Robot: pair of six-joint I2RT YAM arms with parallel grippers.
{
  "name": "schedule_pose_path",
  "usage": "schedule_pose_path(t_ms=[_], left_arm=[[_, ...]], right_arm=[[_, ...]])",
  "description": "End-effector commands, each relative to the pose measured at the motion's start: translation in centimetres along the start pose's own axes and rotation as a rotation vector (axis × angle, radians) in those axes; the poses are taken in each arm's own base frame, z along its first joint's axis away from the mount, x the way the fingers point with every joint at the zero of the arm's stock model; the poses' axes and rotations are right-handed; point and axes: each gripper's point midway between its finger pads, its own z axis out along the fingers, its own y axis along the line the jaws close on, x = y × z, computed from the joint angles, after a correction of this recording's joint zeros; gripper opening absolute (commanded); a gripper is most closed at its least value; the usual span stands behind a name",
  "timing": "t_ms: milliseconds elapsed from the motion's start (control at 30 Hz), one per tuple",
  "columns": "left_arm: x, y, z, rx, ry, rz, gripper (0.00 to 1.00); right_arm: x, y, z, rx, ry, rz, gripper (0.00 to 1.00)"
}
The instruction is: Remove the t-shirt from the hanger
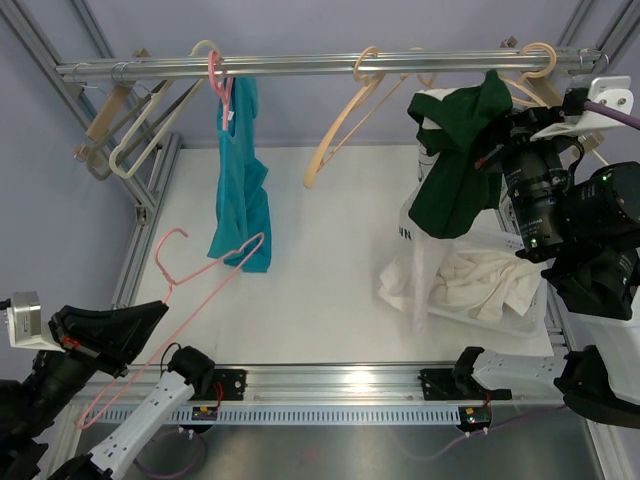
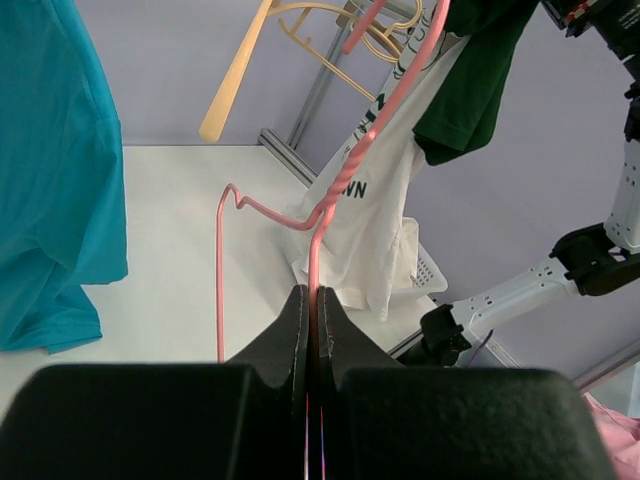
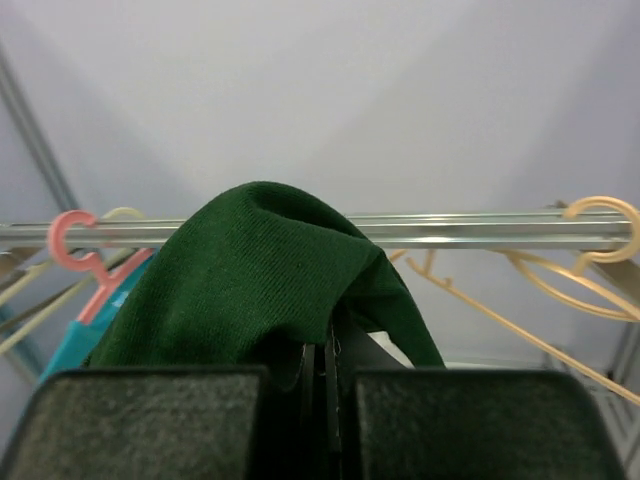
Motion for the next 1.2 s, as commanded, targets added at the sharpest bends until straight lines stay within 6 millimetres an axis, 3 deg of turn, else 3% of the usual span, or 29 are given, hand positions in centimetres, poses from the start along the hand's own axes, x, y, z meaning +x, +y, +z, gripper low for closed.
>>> schedule_pose_path(t_ms=[0,67,200,300,367,500,600,733,800,967,1033,1133,1167], left_arm=[[-1.2,-1.0,1.6,0.049,-0.021,0.025,0.00],[-1.1,-1.0,2.0,0.054,-0.014,0.023,0.00],[-0.8,-0.9,2.4,0.055,-0.004,0.021,0.00],[-0.8,-0.8,2.6,0.047,-0.001,0.025,0.00],[-0.9,-0.6,2.7,0.040,-0.005,0.028,0.00],[-0.9,-0.5,2.8,0.035,-0.004,0.031,0.00],[-0.9,-0.5,2.9,0.037,-0.008,0.031,0.00],[-0.9,-0.2,2.9,0.024,-0.017,0.036,0.00],[-0.8,-0.2,2.9,0.023,-0.012,0.037,0.00],[-0.5,0.2,3.7,0.014,0.002,0.040,0.00],[-0.6,0.1,3.8,0.020,-0.003,0.041,0.00],[-0.4,0.2,4.0,0.023,0.000,0.037,0.00],[-0.4,0.1,4.0,0.025,-0.001,0.037,0.00]], right_arm=[[0.1,-3.3,0.4,0.121,-0.005,-0.095,0.00],[1.0,-4.2,0.8,0.150,0.012,-0.130,0.00],[1.8,-7.8,2.3,0.264,0.024,-0.189,0.00],[2.0,-8.5,2.7,0.275,0.027,-0.197,0.00],[1.3,-9.2,2.8,0.304,0.009,-0.207,0.00],[-2.1,-9.9,2.5,0.331,-0.046,-0.218,0.00],[-2.4,-9.8,2.4,0.327,-0.048,-0.222,0.00],[-1.0,-10.3,2.7,0.349,-0.020,-0.251,0.00],[-1.9,-11.8,2.2,0.418,-0.043,-0.277,0.00],[-5.4,-12.0,1.3,0.417,-0.099,-0.283,0.00],[-5.7,-11.8,1.3,0.406,-0.104,-0.274,0.00],[-4.0,-11.9,1.6,0.410,-0.069,-0.275,0.00],[-1.4,-11.9,2.5,0.407,-0.020,-0.279,0.00]])
